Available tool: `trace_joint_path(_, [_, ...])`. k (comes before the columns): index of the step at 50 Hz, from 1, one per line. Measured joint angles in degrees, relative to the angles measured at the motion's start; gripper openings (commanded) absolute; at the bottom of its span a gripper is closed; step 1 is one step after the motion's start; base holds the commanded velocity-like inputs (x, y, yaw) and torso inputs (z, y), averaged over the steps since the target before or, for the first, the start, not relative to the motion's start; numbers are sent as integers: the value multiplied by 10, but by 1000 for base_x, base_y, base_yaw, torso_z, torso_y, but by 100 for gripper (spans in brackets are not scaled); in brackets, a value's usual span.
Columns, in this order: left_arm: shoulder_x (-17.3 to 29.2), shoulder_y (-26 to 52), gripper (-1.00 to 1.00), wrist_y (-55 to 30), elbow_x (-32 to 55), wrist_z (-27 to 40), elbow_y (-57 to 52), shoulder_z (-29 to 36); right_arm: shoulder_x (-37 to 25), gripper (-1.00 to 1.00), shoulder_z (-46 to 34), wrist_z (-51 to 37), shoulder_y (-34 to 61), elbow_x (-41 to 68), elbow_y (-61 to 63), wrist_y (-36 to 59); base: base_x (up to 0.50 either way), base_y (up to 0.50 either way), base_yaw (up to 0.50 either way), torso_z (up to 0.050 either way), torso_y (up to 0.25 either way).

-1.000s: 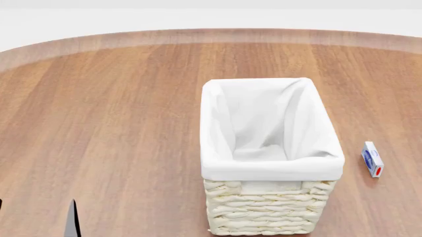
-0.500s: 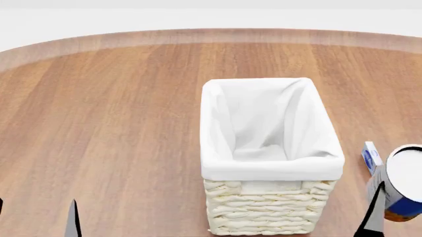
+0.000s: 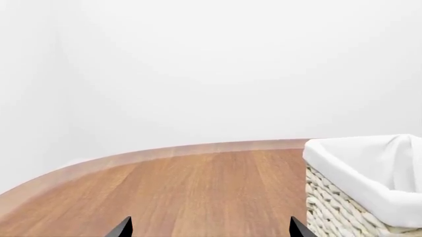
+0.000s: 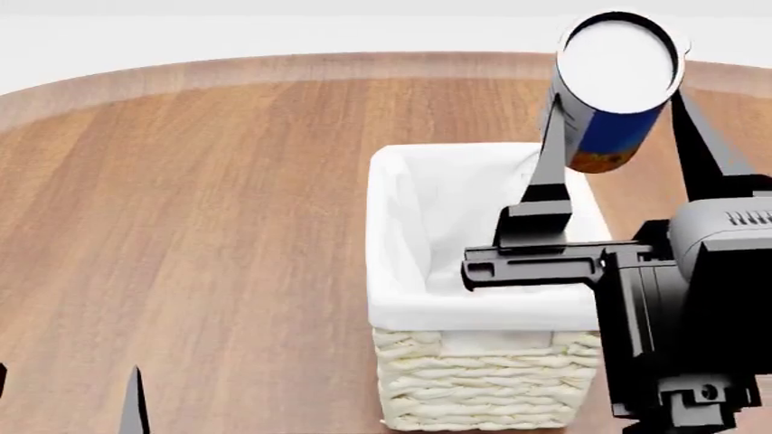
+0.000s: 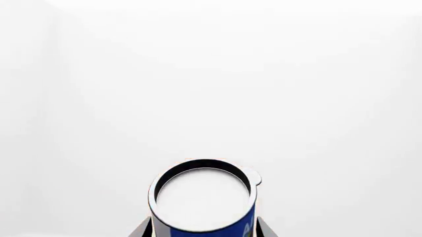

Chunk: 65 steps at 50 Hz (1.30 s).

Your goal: Pick up the alphabet soup and put it in the basket.

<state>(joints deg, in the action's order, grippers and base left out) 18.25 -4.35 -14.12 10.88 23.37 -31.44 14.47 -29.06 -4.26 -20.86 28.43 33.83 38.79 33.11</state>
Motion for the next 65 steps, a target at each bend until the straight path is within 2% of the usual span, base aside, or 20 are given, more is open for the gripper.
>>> trace_joint_path(17, [2,3,100,2,3,2,6,1,59,-100,-91,64,205,-44,-222,-24,0,0,0,0,1])
trace_joint_path(38, [4,4,100,2,7,5,9,4,156,-100,-150,160,415,-109,-635,-146,0,0,0,0,0])
trace_joint_path(50, [5,6,100,3,9,7,13,6,223,-100,-146,227,545,-145,-970,-258,0,0,0,0,1])
trace_joint_path(57, [6,8,100,2,10,7,16,7,243,-100,-115,248,576,-193,-1061,-265,0,0,0,0,1])
trace_joint_path(65, [6,9,100,4,11,8,19,9,257,-100,-73,272,588,-247,-1111,-243,0,0,0,0,1])
